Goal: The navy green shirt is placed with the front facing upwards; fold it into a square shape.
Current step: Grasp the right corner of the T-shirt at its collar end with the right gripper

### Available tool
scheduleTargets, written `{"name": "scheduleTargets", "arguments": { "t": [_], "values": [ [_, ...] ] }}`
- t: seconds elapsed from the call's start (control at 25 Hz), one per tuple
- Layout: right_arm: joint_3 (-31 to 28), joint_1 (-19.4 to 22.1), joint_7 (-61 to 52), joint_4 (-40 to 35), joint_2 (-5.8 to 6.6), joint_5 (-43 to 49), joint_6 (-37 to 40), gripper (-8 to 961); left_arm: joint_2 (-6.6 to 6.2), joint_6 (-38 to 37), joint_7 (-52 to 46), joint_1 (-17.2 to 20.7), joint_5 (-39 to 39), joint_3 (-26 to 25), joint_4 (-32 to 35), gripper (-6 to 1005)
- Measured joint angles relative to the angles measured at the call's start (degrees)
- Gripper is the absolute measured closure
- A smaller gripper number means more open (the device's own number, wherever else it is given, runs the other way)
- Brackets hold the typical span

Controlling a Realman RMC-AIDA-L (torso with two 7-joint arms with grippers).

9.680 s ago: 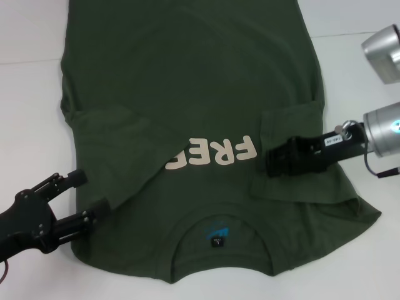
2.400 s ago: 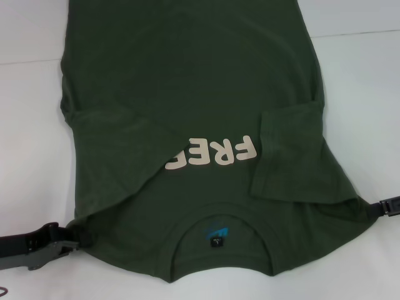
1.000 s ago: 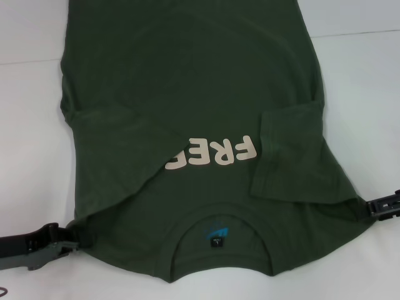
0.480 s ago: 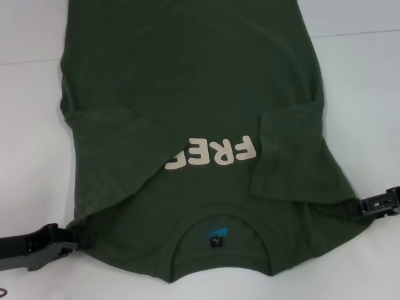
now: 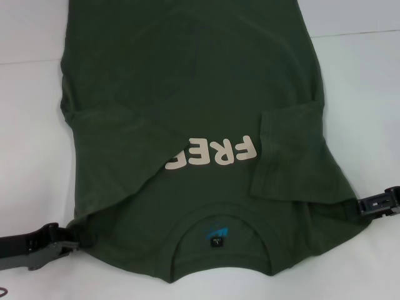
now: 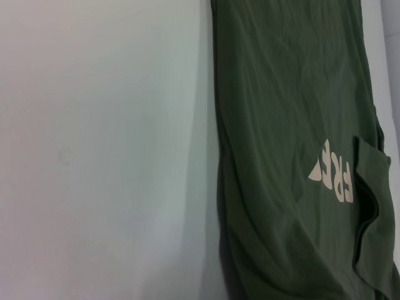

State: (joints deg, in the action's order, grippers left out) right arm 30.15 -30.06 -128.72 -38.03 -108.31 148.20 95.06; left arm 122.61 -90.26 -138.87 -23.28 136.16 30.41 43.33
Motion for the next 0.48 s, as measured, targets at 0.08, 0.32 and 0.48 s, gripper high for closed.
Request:
{"name": "scheduleTargets", "arguments": {
  "t": [0.08,0.32,0.48],
  "values": [
    [-0.25,0.03,0.14,0.0,0.12,-0.25,0.13,64,0.0,-0.01,0.01,-0.01,-0.01,0.0,0.0,975],
    [-0.35,-0.02,0.39,0.0,0.21,-0.53,0.66,65,0.0,-0.28,-0.02,-0.02,-0.02,0.0,0.0,975],
    [-0.36,-0.12,0.91,0.03,0.04,-1.23,1.4,65,0.0,-0.31,-0.03,-0.02,-0.02,0.0,0.0,975]
  ]
}}
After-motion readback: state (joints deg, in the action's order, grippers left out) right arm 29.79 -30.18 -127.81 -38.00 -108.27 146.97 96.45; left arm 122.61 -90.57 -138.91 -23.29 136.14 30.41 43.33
